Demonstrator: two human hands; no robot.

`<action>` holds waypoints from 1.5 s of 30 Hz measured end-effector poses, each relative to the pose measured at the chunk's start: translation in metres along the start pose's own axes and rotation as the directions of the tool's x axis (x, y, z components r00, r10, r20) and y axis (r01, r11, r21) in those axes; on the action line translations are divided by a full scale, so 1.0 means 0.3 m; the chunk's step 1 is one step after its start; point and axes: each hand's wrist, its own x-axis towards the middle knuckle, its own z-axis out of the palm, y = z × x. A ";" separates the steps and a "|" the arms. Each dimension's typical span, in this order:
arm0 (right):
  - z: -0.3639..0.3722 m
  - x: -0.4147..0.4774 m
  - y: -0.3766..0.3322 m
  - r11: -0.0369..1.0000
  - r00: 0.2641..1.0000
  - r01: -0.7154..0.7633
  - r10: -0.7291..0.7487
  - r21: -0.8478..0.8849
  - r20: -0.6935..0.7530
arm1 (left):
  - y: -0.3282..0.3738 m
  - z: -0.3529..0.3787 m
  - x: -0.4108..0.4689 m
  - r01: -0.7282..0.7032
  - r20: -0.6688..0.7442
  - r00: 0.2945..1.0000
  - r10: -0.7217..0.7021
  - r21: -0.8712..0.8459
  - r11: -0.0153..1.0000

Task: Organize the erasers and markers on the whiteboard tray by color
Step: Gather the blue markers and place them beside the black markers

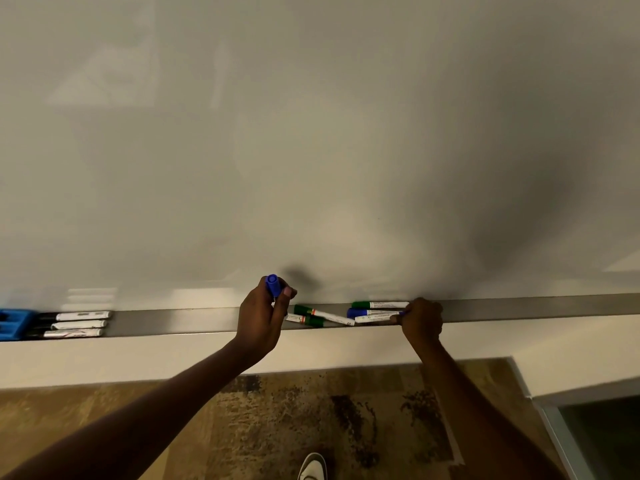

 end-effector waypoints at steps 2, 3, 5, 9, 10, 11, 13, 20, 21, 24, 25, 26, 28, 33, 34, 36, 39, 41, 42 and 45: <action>-0.011 0.000 0.001 0.995 0.998 0.060 -0.059 0.078 -0.016 | 0.004 0.000 0.004 0.010 0.004 1.000 -0.010 -0.004 1.000; -0.018 -0.004 0.001 0.987 0.996 0.089 -0.086 0.132 -0.029 | 0.006 0.001 0.006 0.013 0.008 1.000 -0.013 -0.007 1.000; -0.036 -0.019 -0.009 0.966 0.991 0.125 -0.113 0.228 -0.065 | 0.015 0.004 0.007 0.017 0.025 1.000 -0.017 -0.015 1.000; -0.066 -0.076 -0.056 0.918 0.982 0.182 -0.151 0.353 -0.113 | 0.033 0.013 0.015 0.031 0.074 0.997 -0.028 -0.046 0.998; -0.072 -0.092 -0.072 0.907 0.981 0.191 -0.161 0.374 -0.109 | 0.036 0.015 0.019 0.037 0.093 0.995 -0.033 -0.042 0.998; -0.076 -0.109 -0.087 0.896 0.980 0.200 -0.174 0.397 -0.101 | 0.039 0.018 0.023 0.041 0.114 0.993 -0.037 -0.034 0.999; -0.084 -0.145 -0.120 0.869 0.975 0.221 -0.204 0.442 -0.085 | 0.047 0.024 0.028 0.044 0.156 0.987 -0.041 -0.018 0.999; -0.098 -0.270 -0.244 0.765 0.945 0.287 -0.323 0.577 -0.042 | 0.056 0.045 0.025 0.016 0.282 0.959 -0.012 -0.013 1.000; -0.099 -0.285 -0.261 0.752 0.942 0.294 -0.333 0.590 -0.045 | 0.051 0.049 0.025 0.004 0.305 0.952 -0.003 -0.002 1.000; -0.102 -0.324 -0.304 0.728 0.930 0.317 -0.366 0.608 -0.047 | 0.048 0.052 0.023 -0.036 0.355 0.935 0.026 0.021 0.999; -0.102 -0.334 -0.315 0.718 0.925 0.322 -0.377 0.617 -0.044 | 0.048 0.051 0.022 -0.057 0.360 0.932 0.045 0.023 0.998; -0.102 -0.341 -0.325 0.710 0.922 0.325 -0.386 0.624 -0.041 | 0.049 0.050 0.022 -0.074 0.364 0.930 0.059 0.028 0.997; -0.100 -0.350 -0.342 0.700 0.912 0.339 -0.408 0.629 -0.038 | 0.049 0.048 0.021 -0.087 0.368 0.928 0.064 0.045 0.995; -0.088 -0.370 -0.363 0.668 0.872 0.382 -0.490 0.639 -0.010 | 0.042 0.045 0.022 -0.089 0.347 0.936 0.052 0.091 0.992; -0.088 -0.371 -0.365 0.659 0.861 0.392 -0.509 0.642 -0.002 | 0.041 0.043 0.023 -0.079 0.345 0.938 0.041 0.098 0.992; -0.087 -0.371 -0.366 0.639 0.838 0.398 -0.546 0.659 0.023 | 0.036 0.038 0.021 -0.061 0.341 0.940 0.022 0.106 0.993; -0.080 -0.360 -0.355 0.628 0.823 0.386 -0.566 0.676 0.055 | 0.027 0.031 0.015 -0.062 0.350 0.937 0.017 0.117 0.991; -0.068 -0.339 -0.336 0.638 0.831 0.403 -0.555 0.656 0.030 | 0.019 0.026 0.011 -0.054 0.362 0.932 0.007 0.120 0.991; -0.061 -0.321 -0.321 0.654 0.843 0.416 -0.538 0.632 0.001 | 0.015 0.022 0.009 -0.042 0.362 0.932 -0.004 0.120 0.992; -0.028 -0.244 -0.263 0.765 0.885 0.424 -0.464 0.485 -0.042 | 0.004 0.012 0.005 -0.015 0.353 0.935 -0.030 0.123 0.992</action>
